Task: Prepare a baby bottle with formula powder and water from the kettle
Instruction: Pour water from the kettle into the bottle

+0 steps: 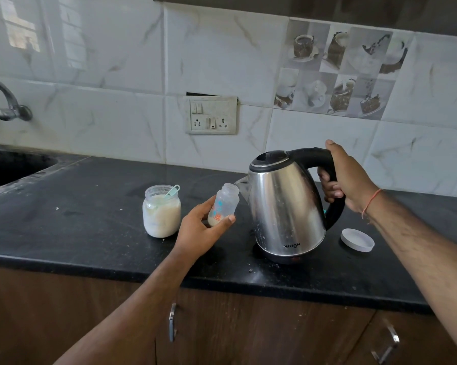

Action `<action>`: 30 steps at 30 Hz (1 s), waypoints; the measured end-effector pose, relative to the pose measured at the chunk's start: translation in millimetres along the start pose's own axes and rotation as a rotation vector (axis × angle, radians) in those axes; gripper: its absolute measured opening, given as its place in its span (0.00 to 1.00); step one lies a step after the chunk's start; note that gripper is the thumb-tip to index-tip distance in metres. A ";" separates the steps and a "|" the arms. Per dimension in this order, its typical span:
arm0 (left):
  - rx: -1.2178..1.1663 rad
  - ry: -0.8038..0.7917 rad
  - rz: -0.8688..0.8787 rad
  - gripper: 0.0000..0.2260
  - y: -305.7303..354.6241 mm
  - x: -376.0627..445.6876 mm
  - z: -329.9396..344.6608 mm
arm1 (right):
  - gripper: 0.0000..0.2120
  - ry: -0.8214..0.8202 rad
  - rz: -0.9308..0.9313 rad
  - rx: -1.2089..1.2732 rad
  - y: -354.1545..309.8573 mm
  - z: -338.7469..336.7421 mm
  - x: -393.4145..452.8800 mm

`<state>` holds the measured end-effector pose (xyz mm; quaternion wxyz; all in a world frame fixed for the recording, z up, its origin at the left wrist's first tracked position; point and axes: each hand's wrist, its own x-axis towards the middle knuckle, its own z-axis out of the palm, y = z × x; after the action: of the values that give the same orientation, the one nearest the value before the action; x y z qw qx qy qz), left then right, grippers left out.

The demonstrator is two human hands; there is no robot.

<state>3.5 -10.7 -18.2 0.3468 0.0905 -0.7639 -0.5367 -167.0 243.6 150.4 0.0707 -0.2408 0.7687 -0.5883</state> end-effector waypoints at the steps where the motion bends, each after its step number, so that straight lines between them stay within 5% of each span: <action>1: -0.002 0.002 0.002 0.27 0.7 -0.3 -0.1 | 0.34 -0.002 -0.001 -0.001 -0.6 0.3 -0.2; 30: -0.075 0.039 -0.041 0.25 5.7 -2.1 -2.4 | 0.34 -0.010 -0.005 -0.057 -9.0 6.1 1.7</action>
<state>7.9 -9.2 -13.6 0.3536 0.1034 -0.7342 -0.5703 -163.5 235.7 157.3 0.0661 -0.2477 0.7843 -0.5650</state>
